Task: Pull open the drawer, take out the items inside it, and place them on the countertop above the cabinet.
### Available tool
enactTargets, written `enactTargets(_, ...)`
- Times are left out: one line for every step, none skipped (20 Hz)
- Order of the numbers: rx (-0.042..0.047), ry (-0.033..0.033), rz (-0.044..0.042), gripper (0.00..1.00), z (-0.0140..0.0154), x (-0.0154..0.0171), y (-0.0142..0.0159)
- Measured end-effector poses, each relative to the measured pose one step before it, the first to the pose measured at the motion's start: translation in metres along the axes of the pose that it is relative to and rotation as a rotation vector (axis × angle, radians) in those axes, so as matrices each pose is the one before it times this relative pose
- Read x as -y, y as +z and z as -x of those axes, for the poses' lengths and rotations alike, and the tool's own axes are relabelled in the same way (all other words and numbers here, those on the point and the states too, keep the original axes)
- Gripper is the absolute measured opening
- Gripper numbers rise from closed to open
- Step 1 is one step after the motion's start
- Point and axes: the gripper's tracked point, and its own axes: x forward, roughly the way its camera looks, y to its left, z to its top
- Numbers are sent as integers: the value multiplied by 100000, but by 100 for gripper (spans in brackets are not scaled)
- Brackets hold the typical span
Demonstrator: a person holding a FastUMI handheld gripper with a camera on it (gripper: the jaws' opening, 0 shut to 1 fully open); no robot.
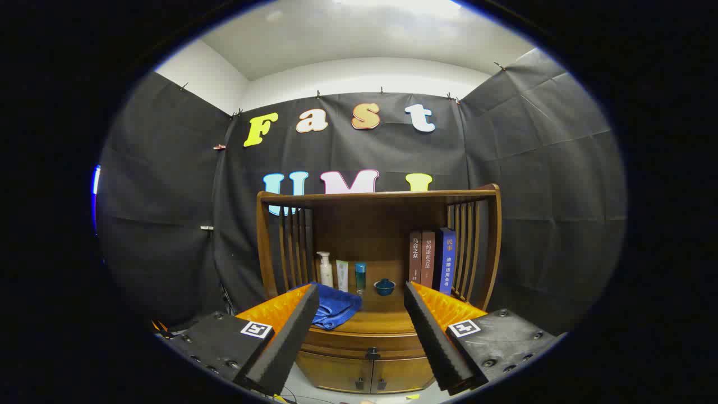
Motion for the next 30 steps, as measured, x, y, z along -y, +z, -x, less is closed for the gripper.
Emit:
enactTargets(-812, -23, -336, 98, -70, -70, -431)
enactTargets(-606, -46, 784, 98, -206, 22, -199)
enactTargets(-632, -345, 649, 98, -59, 53, -75)
enactTargets(164, 390, -578, 98, 103, -72, 135)
enactTargets(566, 640, -812, 98, 28, -240, 343)
enactTargets(435, 274, -335, 98, -44, -68, 149)
enactTargets(-155, -138, 5, 98, -40, 49, -129)
enactTargets(-103, -565, 238, 98, 51, 78, -64)
enactTargets(-300, -1259, 278, 98, 53, 298, -158)
enactTargets(-411, -625, 151, 98, -17, 97, -268)
enactTargets(-89, 165, -27, 98, 193, -243, 167)
enactTargets(471, -29, -507, 98, 168, -90, 98)
enactTargets(760, 59, -383, 98, 145, -10, 227)
enactTargets(620, 23, -655, 98, 78, -80, 253)
enactTargets(194, -572, -307, 98, -14, 61, 79)
enactTargets(-439, 7, 8, 98, -44, -36, 19)
enactTargets(-44, -227, 229, 98, 58, -40, -62)
enactTargets(-522, -967, 616, 98, 121, 150, -169)
enactTargets(-292, -474, 796, 98, 60, 198, -135)
enactTargets(-295, 170, 105, 98, 46, 3, -47)
enactTargets(-423, -227, -347, 98, 39, 122, -180)
enactTargets(-61, -141, -727, 98, 42, 171, 31)
enactTargets(251, -27, -894, 98, 14, 127, -1)
enactTargets(36, 45, -587, 98, 1, 69, -132)
enactTargets(-95, -288, 78, 98, -79, 52, -51)
enactTargets(-451, -259, 766, 98, -140, 43, -165)
enactTargets(-557, 76, 984, 98, -47, 6, -355)
enactTargets(-313, -68, 890, 98, -56, 34, -119)
enactTargets(-59, 116, 484, 98, -11, -56, -113)
enactTargets(83, 256, -106, 98, -70, 1, -9)
